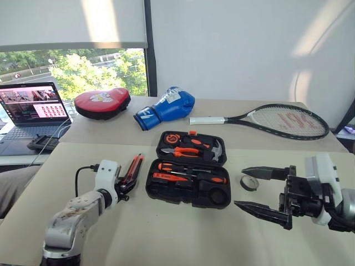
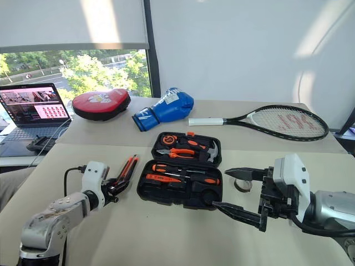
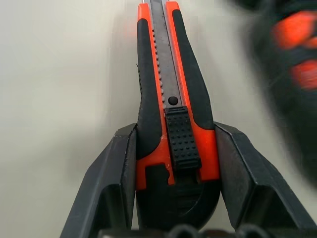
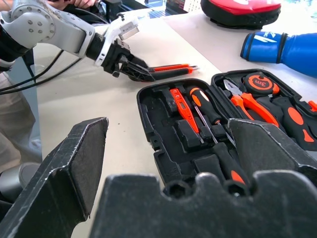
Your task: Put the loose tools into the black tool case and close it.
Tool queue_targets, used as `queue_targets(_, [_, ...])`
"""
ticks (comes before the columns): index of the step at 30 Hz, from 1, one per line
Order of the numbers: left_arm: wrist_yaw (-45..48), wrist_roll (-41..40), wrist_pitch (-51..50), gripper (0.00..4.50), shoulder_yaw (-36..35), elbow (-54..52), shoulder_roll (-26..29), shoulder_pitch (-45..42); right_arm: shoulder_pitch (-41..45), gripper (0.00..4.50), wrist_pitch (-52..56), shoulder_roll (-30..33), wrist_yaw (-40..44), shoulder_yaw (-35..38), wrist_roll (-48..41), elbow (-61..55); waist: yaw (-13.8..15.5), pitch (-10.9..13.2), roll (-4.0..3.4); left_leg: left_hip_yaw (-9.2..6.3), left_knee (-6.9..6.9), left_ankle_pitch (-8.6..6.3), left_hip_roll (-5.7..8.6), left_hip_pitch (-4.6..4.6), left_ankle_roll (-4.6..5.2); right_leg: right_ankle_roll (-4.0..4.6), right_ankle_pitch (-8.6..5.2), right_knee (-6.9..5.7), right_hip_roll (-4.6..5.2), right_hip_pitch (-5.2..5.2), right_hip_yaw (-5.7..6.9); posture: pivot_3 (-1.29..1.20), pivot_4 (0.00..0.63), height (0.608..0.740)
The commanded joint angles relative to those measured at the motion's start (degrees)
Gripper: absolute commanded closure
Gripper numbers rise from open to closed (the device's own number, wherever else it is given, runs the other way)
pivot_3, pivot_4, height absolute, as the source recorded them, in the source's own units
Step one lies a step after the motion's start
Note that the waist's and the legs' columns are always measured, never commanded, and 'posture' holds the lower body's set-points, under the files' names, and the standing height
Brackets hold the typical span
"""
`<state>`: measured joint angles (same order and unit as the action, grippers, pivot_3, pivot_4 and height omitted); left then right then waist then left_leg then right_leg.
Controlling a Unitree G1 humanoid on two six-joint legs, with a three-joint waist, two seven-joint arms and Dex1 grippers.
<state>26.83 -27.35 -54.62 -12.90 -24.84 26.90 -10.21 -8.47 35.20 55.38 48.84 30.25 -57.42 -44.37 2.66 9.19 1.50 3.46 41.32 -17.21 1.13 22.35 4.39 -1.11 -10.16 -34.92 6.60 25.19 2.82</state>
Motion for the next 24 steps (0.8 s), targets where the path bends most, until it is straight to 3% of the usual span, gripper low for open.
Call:
queue_targets(1, [19.63, -2.94, 11.50, 2.72, 2.79, 3.03, 8.90, -5.61, -1.45, 0.00, -0.64, -0.82, -0.65, 2.79, -0.20, -2.08, 0.14, 0.01, 0.00, -0.02, 0.01, 0.01, -0.02, 0.05, -0.02, 0.03, -0.02, 0.01, -0.01, 0.02, 0.08, 0.00, 0.150, 0.740])
queue_targets(5, [43.60, 2.20, 23.05, 2.72, 17.06, 18.94, 16.13, -18.63, -3.93, 0.00, -0.54, -1.56, -1.59, 5.06, -0.53, -3.72, 0.41, 0.03, -0.15, 0.11, -0.02, 0.04, 0.14, -0.02, 0.08, 0.31, -0.19, 0.03, -0.28, -0.06, 0.28, 0.00, 0.150, 0.740])
queue_targets(10, [59.50, 11.64, 40.85, 2.72, 29.13, 37.11, 14.37, -31.03, -6.94, 0.00, -0.11, -2.35, -3.18, 7.45, -1.32, -6.02, 0.01, 0.05, -0.12, 0.29, 0.08, -0.27, 0.27, -0.02, 0.83, 0.25, -0.16, 0.09, -0.30, -0.12, 0.32, 0.00, 0.150, 0.740])
queue_targets(18, [63.90, 19.94, 54.97, 2.72, 34.72, 49.28, 9.31, -36.59, -11.52, 0.00, -0.28, -3.31, -5.36, 10.51, -2.12, -9.36, -0.56, 0.07, -0.09, 0.29, 0.25, -0.37, 0.23, 0.14, 0.98, -0.16, -0.02, 0.12, -0.18, -0.06, 0.32, 0.00, 0.150, 0.740])
queue_targets(24, [63.94, 23.26, 59.02, 2.72, 35.23, 52.87, 7.56, -38.39, -12.67, 0.00, -0.45, -3.10, -6.57, 11.26, -3.04, -10.33, -0.32, 0.07, -0.09, 0.26, 0.36, -0.50, 0.23, 0.20, 1.20, -0.28, 0.02, 0.11, -0.09, -0.07, 0.34, 0.00, 0.150, 0.740])
